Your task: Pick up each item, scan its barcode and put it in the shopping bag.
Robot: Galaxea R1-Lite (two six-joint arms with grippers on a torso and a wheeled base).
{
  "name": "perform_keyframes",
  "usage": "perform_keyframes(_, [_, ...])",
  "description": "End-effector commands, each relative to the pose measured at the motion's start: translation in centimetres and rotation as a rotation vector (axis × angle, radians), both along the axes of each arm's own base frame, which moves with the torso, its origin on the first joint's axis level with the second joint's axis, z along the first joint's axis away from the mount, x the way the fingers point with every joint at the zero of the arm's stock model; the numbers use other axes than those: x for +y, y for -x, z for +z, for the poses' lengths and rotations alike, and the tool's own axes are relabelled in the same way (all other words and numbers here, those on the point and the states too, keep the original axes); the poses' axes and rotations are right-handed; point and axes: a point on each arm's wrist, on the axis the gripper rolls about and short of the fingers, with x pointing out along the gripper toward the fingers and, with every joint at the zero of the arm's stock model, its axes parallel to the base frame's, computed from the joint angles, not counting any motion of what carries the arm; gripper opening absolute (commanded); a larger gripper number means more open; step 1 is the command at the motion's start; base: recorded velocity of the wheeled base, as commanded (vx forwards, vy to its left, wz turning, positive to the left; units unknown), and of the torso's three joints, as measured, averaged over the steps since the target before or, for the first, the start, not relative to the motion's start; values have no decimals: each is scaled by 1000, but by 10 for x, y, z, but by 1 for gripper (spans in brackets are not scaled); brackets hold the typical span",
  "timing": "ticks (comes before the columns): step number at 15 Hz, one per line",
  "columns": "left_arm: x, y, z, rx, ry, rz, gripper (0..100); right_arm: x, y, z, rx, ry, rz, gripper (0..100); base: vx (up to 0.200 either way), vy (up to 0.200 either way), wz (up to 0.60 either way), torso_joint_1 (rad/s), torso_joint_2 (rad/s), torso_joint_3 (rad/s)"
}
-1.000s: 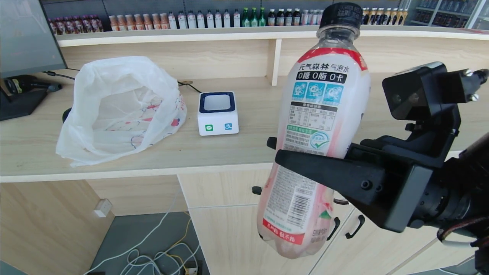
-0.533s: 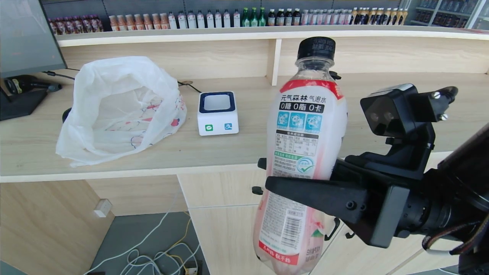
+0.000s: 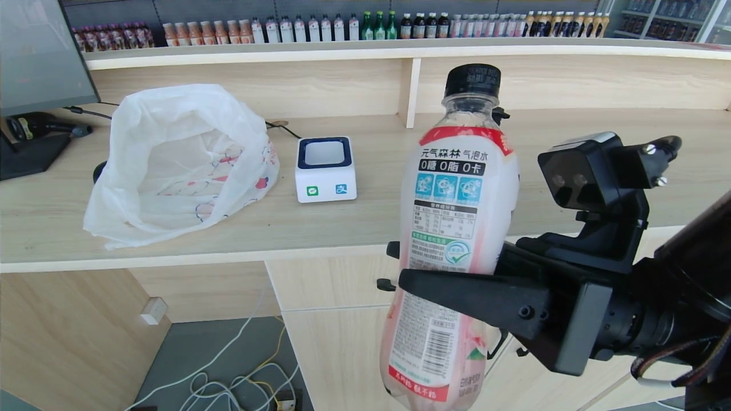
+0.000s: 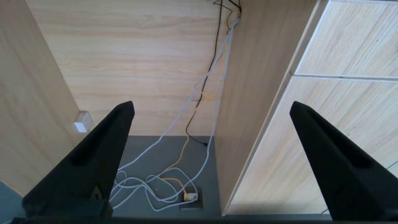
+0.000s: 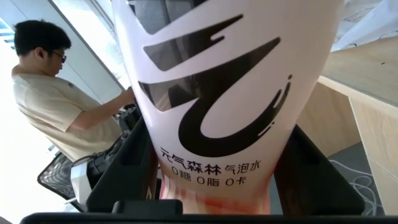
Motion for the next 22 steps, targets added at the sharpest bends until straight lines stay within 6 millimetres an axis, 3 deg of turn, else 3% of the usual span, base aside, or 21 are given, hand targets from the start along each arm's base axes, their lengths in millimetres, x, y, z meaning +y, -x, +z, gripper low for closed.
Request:
perform_keyframes(1, [0, 0, 0, -1, 0, 0, 100, -1, 1, -4, 2, 6, -1, 0, 0, 0, 0, 0, 0, 0])
perform_keyframes(8, [0, 0, 0, -1, 0, -1, 100, -20, 12, -12, -86, 31, -119, 0, 0, 0, 0, 0, 0, 0])
perform_keyframes(15, [0, 0, 0, -1, 0, 0, 100, -24, 0, -8, -234, 51, -653, 0, 0, 0, 0, 0, 0, 0])
perform_keyframes(22, [0, 0, 0, -1, 0, 0, 100, -35, 0, 8, -335, 85, -1043, 0, 0, 0, 0, 0, 0, 0])
